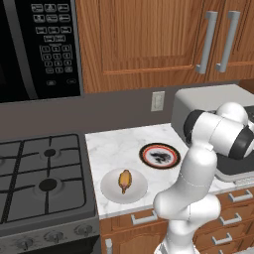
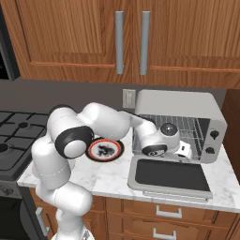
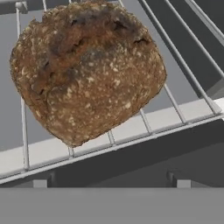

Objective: Open the toaster oven door. Place the bread on the bottom rack in the toaster oven and place the chicken drumstick on the top rack.

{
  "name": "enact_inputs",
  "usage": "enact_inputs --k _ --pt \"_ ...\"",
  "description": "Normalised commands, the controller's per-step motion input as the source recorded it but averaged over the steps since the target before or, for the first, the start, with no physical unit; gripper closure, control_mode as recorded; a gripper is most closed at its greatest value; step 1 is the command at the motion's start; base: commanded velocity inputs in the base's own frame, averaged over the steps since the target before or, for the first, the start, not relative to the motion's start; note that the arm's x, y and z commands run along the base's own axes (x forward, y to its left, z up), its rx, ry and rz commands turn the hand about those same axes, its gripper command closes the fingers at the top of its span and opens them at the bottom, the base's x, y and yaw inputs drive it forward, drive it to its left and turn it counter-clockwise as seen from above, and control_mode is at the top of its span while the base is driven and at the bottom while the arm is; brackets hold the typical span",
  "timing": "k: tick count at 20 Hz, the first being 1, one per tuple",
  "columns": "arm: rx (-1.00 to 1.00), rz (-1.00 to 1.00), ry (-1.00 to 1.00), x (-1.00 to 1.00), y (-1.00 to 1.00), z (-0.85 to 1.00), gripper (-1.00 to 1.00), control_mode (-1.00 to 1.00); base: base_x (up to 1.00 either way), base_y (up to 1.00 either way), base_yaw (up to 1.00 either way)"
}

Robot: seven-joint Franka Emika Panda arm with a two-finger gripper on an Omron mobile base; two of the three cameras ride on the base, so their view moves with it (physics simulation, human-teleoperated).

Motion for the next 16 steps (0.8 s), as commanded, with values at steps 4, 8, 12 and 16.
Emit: enact_inputs --k 4,8,12,16 --pt "0.00 -0.08 0.06 0.37 0.14 0.01 -1.00 -1.00 0.00 0.00 0.00" --pt "0.00 -0.09 0.00 0.46 0.27 0.00 -1.00 -1.00 0.00 0.00 0.00" --pt "0.00 -0.09 -0.01 0.47 0.29 0.00 -1.00 -1.00 0.00 0.00 0.00" --pt "0.02 -0.09 -0.01 0.55 0.29 0.00 -1.00 -1.00 0.00 0.00 0.00"
